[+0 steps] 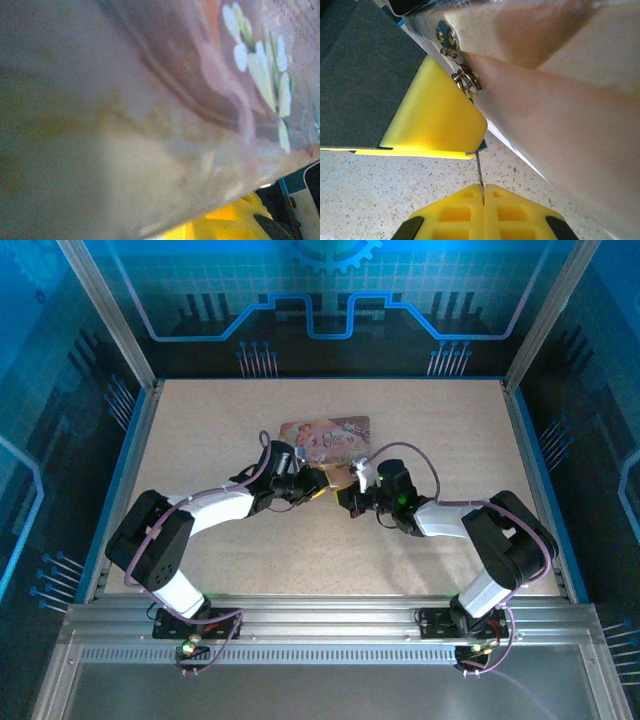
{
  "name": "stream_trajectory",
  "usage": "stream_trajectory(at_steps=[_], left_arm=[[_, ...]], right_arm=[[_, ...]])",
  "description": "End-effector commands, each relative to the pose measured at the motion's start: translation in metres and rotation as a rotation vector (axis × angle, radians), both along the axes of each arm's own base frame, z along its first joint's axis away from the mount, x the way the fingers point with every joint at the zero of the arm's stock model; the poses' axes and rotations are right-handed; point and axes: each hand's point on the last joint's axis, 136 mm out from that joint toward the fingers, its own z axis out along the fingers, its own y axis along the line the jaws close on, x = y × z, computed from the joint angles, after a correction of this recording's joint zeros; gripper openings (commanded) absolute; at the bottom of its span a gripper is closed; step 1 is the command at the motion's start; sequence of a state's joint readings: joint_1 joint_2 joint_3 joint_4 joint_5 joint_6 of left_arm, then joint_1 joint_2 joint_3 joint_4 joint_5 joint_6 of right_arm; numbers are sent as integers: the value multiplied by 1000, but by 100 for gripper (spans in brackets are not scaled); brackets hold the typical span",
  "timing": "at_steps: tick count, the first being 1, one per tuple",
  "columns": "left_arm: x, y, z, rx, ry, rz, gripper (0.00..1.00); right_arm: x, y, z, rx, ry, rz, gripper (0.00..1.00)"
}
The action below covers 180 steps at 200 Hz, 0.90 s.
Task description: Unlock the padlock with the key
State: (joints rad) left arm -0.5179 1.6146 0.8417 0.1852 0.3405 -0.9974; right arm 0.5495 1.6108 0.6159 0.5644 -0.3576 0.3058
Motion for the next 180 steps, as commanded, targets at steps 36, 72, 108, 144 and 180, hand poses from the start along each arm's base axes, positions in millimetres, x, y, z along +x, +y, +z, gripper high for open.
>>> stream_trajectory(at_steps=[36, 72, 108, 144, 180], left_arm=[[-9, -14, 24, -78, -14, -55, 9], [-9, -15, 25, -75, -11, -60, 9], [-10, -14, 20, -63, -4, -64, 9], [-10, -13, 16, -53, -1, -61, 9], [-8, -14, 15, -52, 0, -62, 9]], right_arm=[[7, 12, 24, -74, -222, 15, 0], [8, 15, 28, -153, -327, 26, 0], [9, 15, 35, -120, -326, 25, 0], [7, 12, 41, -115, -337, 27, 0], [3, 11, 48, -52, -288, 51, 0]])
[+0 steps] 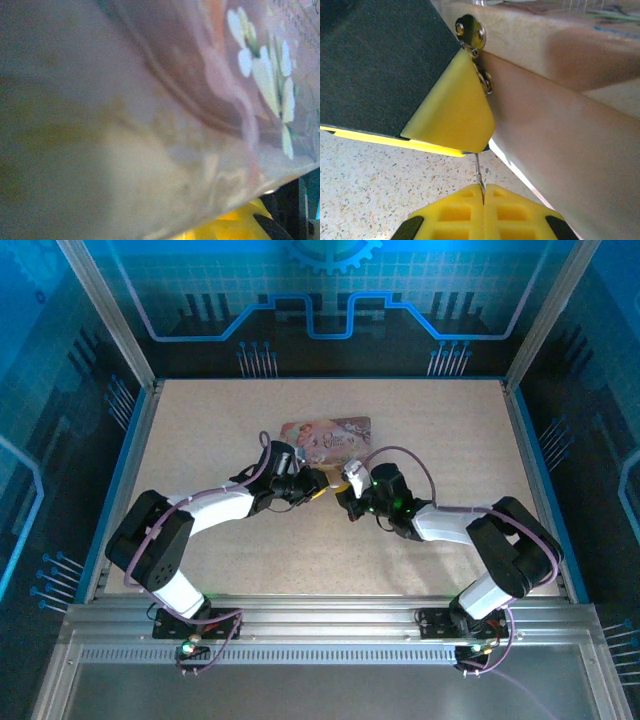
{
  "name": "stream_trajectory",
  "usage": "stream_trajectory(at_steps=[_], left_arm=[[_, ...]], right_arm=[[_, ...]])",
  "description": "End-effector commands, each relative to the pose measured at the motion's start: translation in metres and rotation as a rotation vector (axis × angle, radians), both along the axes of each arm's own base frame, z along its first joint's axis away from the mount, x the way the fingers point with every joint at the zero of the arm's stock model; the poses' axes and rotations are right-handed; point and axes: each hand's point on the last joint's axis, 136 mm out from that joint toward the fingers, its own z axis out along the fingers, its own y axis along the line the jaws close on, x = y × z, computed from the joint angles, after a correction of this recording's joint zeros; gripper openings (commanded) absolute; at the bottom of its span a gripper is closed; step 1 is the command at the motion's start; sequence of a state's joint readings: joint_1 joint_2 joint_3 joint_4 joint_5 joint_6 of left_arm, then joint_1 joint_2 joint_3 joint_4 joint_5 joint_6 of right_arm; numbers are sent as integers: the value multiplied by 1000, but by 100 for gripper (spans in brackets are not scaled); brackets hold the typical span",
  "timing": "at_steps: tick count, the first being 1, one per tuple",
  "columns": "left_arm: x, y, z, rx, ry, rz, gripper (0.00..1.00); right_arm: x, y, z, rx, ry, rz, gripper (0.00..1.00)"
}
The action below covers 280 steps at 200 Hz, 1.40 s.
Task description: Unlock the padlock with the key
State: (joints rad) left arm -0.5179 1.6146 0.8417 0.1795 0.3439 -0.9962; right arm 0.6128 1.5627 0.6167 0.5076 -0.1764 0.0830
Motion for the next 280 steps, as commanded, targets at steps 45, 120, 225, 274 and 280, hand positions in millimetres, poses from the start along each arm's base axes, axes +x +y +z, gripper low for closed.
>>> stream_trajectory(at_steps=[45, 120, 225, 274, 280], left_arm=[[-6, -16, 15, -48, -8, -64, 9], [-6, -14, 8, -25, -1, -62, 9], [-6, -12, 6, -10, -3, -60, 9], [-4, -14, 11, -23, -11, -58, 9], [-4, -14, 11, -23, -12, -58, 9]], right_arm=[[8, 22, 56, 170, -61, 76, 0], [11, 15, 65, 172, -85, 45, 0], [5, 7, 57, 132, -48, 51, 0], [4, 23, 47, 151, -16, 76, 0], [5, 25, 47, 159, -12, 75, 0]])
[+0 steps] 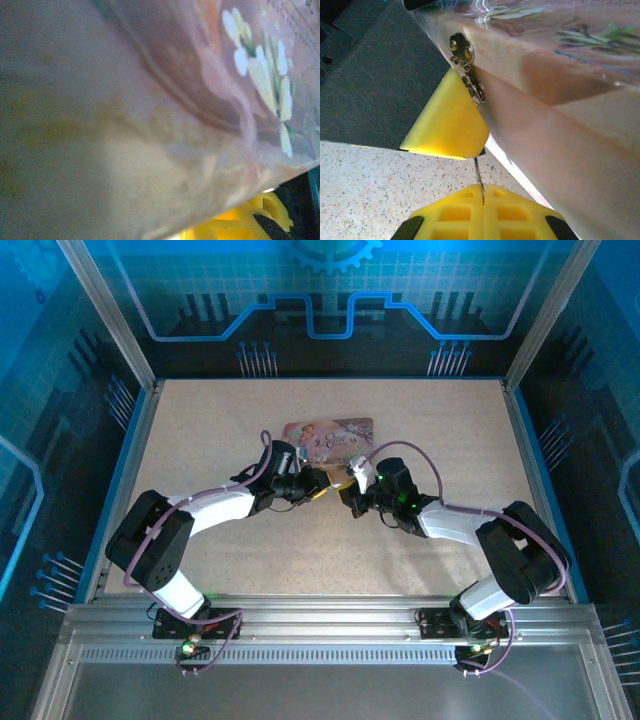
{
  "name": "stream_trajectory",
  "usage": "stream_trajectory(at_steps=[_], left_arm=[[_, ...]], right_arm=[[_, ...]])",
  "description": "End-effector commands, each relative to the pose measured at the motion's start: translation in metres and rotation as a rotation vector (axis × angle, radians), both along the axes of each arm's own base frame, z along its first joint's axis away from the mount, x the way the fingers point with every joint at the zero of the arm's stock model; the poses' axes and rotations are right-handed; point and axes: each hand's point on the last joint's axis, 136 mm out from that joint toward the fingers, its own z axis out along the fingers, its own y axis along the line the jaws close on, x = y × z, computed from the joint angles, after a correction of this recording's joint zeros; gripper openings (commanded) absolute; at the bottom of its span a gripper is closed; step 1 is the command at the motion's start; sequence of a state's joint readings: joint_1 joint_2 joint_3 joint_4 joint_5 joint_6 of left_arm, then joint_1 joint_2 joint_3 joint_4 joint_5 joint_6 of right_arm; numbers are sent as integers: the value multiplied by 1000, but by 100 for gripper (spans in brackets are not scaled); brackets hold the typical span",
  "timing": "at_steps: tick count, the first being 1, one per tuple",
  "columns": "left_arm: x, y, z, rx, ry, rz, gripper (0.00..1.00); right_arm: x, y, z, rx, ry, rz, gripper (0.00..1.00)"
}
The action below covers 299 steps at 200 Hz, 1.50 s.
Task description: Unlock the padlock with the key
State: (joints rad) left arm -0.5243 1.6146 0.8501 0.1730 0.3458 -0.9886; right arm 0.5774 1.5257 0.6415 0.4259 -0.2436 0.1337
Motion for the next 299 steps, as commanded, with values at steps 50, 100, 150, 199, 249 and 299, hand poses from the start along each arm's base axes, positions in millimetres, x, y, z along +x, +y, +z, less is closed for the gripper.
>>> stream_trajectory(at_steps=[50, 100, 150, 199, 249, 299], left_arm=[[-2, -12, 12, -42, -12, -37, 9], [1, -13, 17, -60, -18, -24, 9], [4, -15, 23, -78, -27, -17, 9], [3, -20, 33, -103, -33, -31, 9], [3, -19, 36, -96, -38, -37, 9], [-1, -18, 34, -76, -37, -52, 9]], right_arm=[[10, 35, 37, 161, -68, 62, 0], [1, 24, 25, 156, -38, 35, 0], [-4, 24, 19, 186, -21, 39, 0], [3, 35, 19, 231, -28, 59, 0], [11, 37, 27, 235, -68, 65, 0], [10, 17, 20, 209, -67, 35, 0]])
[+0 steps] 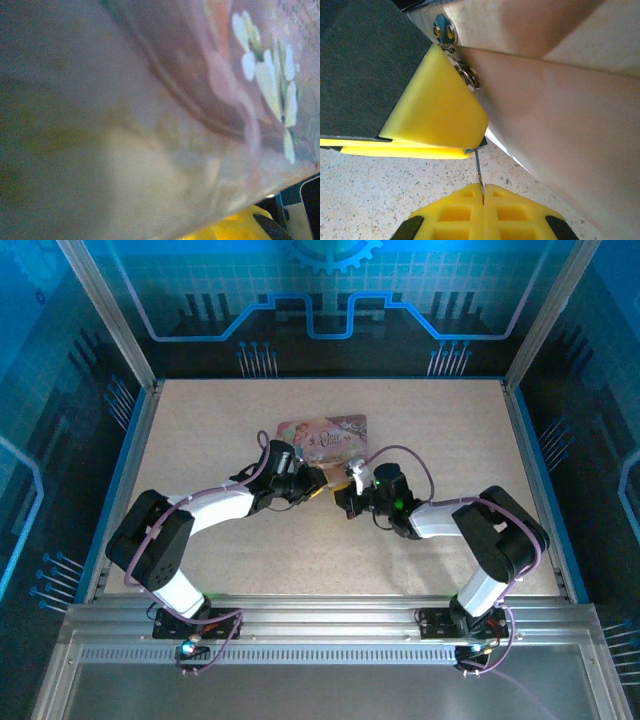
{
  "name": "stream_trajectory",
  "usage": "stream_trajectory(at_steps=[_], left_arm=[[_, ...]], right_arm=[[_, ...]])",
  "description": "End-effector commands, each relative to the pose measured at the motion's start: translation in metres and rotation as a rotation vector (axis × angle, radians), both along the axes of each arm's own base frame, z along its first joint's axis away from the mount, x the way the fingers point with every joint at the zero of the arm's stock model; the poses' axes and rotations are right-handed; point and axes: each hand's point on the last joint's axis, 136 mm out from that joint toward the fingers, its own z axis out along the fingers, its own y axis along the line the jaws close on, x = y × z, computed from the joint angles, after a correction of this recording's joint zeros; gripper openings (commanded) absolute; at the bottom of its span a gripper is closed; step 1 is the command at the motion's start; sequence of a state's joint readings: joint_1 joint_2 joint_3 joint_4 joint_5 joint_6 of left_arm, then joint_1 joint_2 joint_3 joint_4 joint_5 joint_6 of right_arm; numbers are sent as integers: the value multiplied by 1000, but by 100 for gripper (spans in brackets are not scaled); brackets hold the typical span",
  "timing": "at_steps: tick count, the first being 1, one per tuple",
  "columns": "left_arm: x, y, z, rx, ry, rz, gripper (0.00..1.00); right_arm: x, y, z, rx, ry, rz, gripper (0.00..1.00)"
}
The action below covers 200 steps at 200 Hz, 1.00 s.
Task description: Unlock the padlock with the key
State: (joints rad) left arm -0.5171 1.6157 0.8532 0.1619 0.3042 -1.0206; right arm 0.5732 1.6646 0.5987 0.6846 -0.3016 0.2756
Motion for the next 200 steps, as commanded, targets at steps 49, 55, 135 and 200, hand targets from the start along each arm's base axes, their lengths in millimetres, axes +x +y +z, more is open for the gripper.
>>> stream_trajectory(at_steps=[49, 55, 135, 200], left_arm=[[-13, -24, 41, -74, -54, -132, 8], [-13, -23, 42, -73, -54, -134, 9], [-14, -23, 40, -66, -50, -139, 9], [-11, -23, 34, -62, -46, -125, 9]], right_arm=[[14, 4, 40, 35, -172, 50, 0], [15, 3, 41, 32, -178, 49, 0], [20, 5, 48, 33, -210, 70, 0], [19, 9, 58, 87, -194, 65, 0]])
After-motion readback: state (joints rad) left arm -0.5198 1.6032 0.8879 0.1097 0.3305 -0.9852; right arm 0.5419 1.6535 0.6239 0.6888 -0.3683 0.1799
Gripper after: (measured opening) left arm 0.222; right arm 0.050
